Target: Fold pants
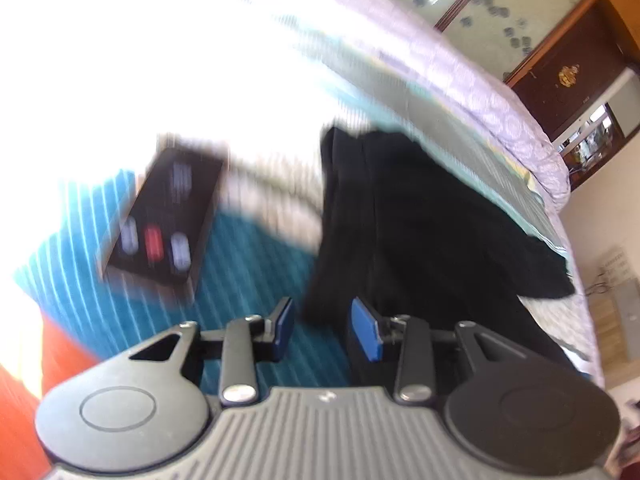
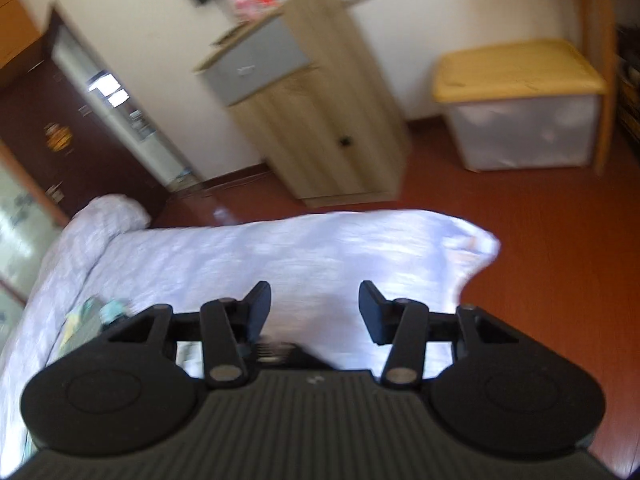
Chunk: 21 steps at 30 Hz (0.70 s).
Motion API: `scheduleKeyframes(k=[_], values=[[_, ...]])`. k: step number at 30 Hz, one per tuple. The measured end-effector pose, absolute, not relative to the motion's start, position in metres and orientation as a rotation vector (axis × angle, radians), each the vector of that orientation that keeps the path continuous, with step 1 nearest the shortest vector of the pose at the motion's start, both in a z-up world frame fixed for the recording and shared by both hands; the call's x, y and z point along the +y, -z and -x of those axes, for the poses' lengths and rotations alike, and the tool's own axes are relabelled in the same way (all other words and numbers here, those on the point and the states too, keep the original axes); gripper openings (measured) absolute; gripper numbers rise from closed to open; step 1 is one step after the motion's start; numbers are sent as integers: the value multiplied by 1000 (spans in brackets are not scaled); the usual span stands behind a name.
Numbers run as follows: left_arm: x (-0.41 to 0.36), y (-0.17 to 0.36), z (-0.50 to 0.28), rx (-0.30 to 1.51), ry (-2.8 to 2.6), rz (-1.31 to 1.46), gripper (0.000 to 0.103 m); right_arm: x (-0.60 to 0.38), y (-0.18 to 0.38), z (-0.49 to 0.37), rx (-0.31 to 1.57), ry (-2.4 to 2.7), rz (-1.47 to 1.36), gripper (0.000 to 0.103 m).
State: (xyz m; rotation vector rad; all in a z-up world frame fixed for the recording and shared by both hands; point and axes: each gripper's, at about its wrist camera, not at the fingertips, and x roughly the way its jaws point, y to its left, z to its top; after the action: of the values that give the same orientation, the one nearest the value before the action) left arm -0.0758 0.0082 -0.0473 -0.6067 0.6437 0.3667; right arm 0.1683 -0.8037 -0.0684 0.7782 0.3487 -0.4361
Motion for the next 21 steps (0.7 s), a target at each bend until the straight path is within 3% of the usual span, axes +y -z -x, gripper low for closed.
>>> scheduleKeyframes(k=[2,5,7,15,19,20,21], values=[[20,25,54,612,-377,545,33,-787,56,-192,347,361,-762,51],[25,0,4,578,-357,383,48,-751,36,-232,379,236,-743,52],[26,-6,-41,581,-344,254,51,-724,26,-264,414,170,-714,52],[8,30,-189,678,-242,-20,82,-616,12,-408,588,56,-532,54],[11,67,-225,729,-234,-98,81,-574,33,-486,645,90,-455,56],[13,74,-231,741,-242,-117,75,-564,38,-505,658,110,-420,56],[16,81,-236,757,-249,-130,52,-556,45,-524,673,136,-392,58]])
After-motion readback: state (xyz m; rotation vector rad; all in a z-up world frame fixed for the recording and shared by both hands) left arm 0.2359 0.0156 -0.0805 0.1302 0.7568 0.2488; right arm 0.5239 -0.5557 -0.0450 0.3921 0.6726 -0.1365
